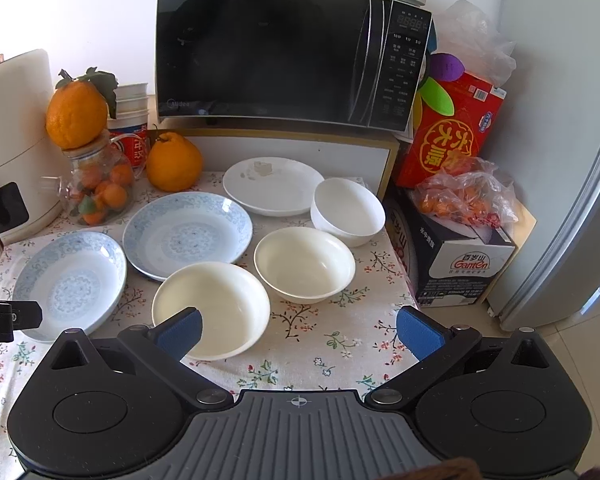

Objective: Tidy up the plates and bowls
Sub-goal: 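Move the left gripper to the rim of the large blue-patterned plate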

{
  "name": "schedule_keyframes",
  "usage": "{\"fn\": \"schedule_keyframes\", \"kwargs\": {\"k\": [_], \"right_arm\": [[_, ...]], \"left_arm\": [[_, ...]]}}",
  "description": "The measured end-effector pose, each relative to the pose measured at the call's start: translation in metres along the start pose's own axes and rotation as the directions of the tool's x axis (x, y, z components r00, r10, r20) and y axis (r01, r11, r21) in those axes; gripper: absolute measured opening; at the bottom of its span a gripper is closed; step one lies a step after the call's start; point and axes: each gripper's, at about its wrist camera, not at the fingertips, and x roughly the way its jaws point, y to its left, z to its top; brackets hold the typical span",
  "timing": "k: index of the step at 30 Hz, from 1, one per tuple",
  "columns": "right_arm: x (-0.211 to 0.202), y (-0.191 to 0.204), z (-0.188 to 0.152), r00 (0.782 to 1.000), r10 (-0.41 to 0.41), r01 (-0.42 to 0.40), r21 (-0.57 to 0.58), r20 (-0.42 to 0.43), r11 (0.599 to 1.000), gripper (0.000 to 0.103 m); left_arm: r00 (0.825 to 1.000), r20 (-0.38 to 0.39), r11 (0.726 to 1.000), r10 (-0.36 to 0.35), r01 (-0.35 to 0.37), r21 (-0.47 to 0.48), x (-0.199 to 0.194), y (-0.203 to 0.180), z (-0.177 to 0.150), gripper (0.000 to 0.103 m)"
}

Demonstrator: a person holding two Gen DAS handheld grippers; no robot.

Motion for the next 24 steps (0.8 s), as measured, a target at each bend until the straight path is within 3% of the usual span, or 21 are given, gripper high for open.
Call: {"fn": "schedule_keyframes", "kwargs": {"k": [7, 9, 11, 17, 21, 24], "right_arm": [[0.01, 0.005, 0.0, 1.0, -0.017, 0.017, -0.01, -0.021, 1.0, 0.103], [0.017, 0.005, 0.002, 0.998, 0.018, -0.017, 0.02, -0.059, 1.0, 0.103], [0.022, 0.002, 0.004, 0.991, 0.106, -0.099, 0.086, -0.085, 0.991, 0.103], [0.045, 0.014, 0.005, 0.924, 0.344, -0.294, 0.264, -0.169, 0.919, 0.103], [0.06, 0.03, 0.01, 0.882, 0.438, -0.367, 0.33, -0.174, 0.87, 0.102], [0.076, 0.046, 0.012, 0.859, 0.465, -0.377, 0.35, -0.215, 0.857, 0.099]], "left_arm": [[1.0, -0.001, 0.999, 0.001, -0.001, -0.033, 0.007, 0.011, 0.004, 0.103], [1.0, -0.011, 0.999, 0.017, -0.018, -0.038, 0.012, 0.016, 0.006, 0.103], [0.999, -0.021, 0.998, 0.033, -0.034, -0.052, 0.016, 0.021, 0.008, 0.103], [0.995, -0.031, 0.993, 0.094, -0.096, -0.074, 0.025, 0.038, 0.014, 0.102], [0.997, -0.025, 0.991, 0.079, -0.081, -0.102, 0.033, 0.047, 0.02, 0.1], [0.995, -0.049, 0.991, 0.083, -0.088, -0.103, 0.037, 0.054, 0.024, 0.097]]}}
